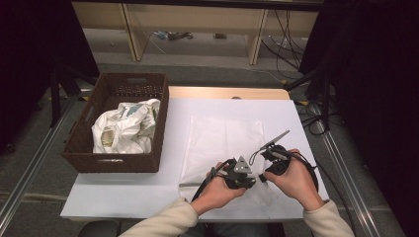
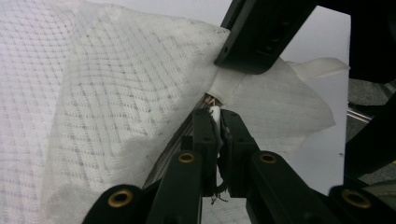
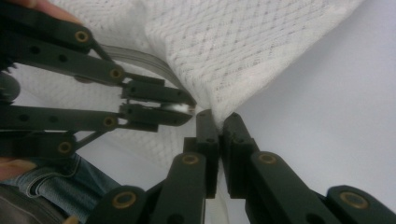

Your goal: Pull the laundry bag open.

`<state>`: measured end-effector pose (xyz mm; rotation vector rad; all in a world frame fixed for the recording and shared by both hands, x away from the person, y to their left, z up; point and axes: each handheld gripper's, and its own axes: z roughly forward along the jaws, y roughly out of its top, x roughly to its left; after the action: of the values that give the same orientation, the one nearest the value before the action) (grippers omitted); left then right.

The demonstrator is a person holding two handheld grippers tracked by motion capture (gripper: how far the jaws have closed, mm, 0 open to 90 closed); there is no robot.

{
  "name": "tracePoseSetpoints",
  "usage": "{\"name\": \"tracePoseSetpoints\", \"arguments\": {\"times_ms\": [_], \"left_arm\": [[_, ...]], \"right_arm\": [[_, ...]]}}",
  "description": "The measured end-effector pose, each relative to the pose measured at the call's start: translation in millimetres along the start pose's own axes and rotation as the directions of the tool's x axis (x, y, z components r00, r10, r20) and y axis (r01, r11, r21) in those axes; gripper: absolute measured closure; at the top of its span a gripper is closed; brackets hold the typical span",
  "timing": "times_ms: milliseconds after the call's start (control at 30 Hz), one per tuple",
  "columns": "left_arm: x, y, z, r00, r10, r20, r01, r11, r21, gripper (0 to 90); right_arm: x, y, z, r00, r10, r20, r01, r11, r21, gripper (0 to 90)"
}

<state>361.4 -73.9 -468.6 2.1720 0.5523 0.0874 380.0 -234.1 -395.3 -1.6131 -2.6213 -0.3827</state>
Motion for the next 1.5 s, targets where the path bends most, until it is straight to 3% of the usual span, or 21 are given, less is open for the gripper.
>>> {"name": "tracePoseSetpoints", "arguments": {"times_ms": [33,67,200,233,300,367,400,467,733,767,800,933,1000,1500], "left_arm": [[-0.8,0.2,-0.2,0.9999,-0.01,0.012,0.01,0.9999,-0.01,85.5],[-1.9,0.3,-1.1,0.9993,-0.03,0.022,0.03,0.9995,-0.007,85.6],[-0.7,0.6,-4.1,0.9999,-0.007,0.012,0.008,1.0,-0.002,85.9],[-1.0,-0.1,-5.6,0.9998,-0.017,0.01,0.016,0.9997,0.018,85.9],[-3.0,-1.4,-5.8,0.9987,-0.049,0.016,0.049,0.9988,0.006,85.9],[-2.5,-1.9,-7.4,0.999,-0.041,0.017,0.04,0.999,0.019,85.9],[-4.2,-2.2,-7.1,0.9976,-0.066,0.021,0.065,0.9978,0.013,85.9],[-5.1,-1.7,-7.7,0.9973,-0.071,0.021,0.071,0.9975,0.008,85.9],[-6.3,-1.4,-11.0,0.9989,-0.046,0.007,0.046,0.9987,0.021,86.0],[-6.3,-1.4,-11.0,0.9989,-0.046,0.007,0.046,0.9987,0.021,86.0],[-5.7,-1.9,-12.5,0.9989,-0.046,0.004,0.046,0.9985,0.028,86.0],[-5.1,-2.6,-14.6,0.9991,-0.042,0.004,0.042,0.9988,0.025,85.9],[-5.6,-3.1,-16.1,0.999,-0.046,0.0,0.046,0.9987,0.024,85.9],[-6.0,-5.0,-22.5,0.9991,-0.042,-0.01,0.042,0.9986,0.032,85.9]], "right_arm": [[0.0,0.0,0.0,1.0,0.0,0.0,0.0,1.0,0.0,87.1],[-3.0,-0.1,1.5,0.9995,-0.032,0.005,0.032,0.999,-0.011,87.1],[-3.5,-0.8,3.1,0.9998,-0.02,-0.003,0.02,1.0,-0.004,87.2],[-3.6,-0.9,5.3,0.9995,-0.031,0.004,0.031,1.0,-0.008,87.2],[-3.7,-0.7,6.1,0.9993,-0.037,-0.001,0.037,0.999,-0.009,87.2],[-1.2,-1.0,6.8,0.9999,-0.01,-0.003,0.01,1.0,0.003,87.2],[-3.4,-0.5,8.3,0.9991,-0.04,-0.01,0.04,0.999,-0.003,87.2],[-1.1,-0.7,7.5,1.0,-0.003,-0.006,0.004,1.0,0.021,87.2],[-5.2,-0.7,9.4,0.9995,-0.03,0.0,0.03,0.999,0.013,87.3],[-7.1,-0.4,10.3,0.9982,-0.059,0.004,0.059,0.998,0.001,87.3],[-5.0,-0.9,9.7,0.9996,-0.027,0.004,0.027,1.0,0.008,87.3],[-2.6,-1.6,9.8,1.0,0.003,0.005,-0.003,1.0,0.005,87.3],[-6.7,-0.1,11.1,0.9984,-0.055,0.006,0.055,0.998,0.006,87.3],[-7.5,-1.3,12.3,0.998,-0.061,0.016,0.061,0.998,0.0,87.2]]}}
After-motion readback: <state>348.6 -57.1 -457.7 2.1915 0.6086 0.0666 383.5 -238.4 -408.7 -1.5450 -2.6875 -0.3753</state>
